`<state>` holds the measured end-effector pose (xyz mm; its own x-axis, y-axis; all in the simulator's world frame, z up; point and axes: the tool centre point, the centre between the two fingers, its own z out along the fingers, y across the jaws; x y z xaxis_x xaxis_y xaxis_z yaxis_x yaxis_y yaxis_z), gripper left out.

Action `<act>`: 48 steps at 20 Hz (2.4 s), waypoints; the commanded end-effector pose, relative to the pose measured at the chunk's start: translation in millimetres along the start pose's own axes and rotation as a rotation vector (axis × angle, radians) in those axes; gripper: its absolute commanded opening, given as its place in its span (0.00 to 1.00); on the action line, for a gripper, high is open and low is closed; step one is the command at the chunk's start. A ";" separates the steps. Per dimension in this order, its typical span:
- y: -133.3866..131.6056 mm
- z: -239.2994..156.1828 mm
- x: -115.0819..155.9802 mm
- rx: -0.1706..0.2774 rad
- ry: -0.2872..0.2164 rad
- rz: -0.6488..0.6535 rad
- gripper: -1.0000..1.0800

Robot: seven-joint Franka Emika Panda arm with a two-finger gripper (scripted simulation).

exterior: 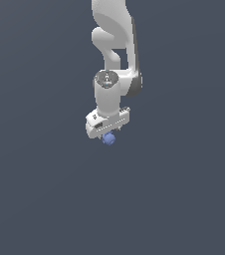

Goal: Pick up the object and move it to a goal position.

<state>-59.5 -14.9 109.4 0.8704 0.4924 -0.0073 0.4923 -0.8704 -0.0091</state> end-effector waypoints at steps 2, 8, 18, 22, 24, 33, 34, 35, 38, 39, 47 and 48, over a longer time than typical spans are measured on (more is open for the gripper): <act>-1.6 7.2 -8.5 -0.004 0.003 -0.078 0.96; -3.8 15.3 -18.4 -0.008 0.005 -0.168 0.96; -5.0 19.1 -22.9 -0.009 0.006 -0.207 0.96; -5.1 26.3 -23.1 -0.009 0.006 -0.207 0.96; -5.2 33.3 -23.4 -0.009 0.006 -0.208 0.96; -5.0 67.0 -23.5 -0.010 0.006 -0.211 0.96; -4.9 68.2 -23.5 -0.010 0.006 -0.211 0.96; -4.8 69.0 -23.4 -0.010 0.006 -0.211 0.96; -4.8 69.2 -23.4 -0.010 0.006 -0.211 0.00; -4.8 69.2 -23.4 -0.010 0.006 -0.211 0.00; -4.0 68.3 -23.1 -0.011 0.007 -0.210 0.00; -4.0 68.0 -23.1 -0.011 0.007 -0.210 0.00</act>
<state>-82.1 -23.0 41.6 0.7490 0.6626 0.0013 0.6626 -0.7490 0.0020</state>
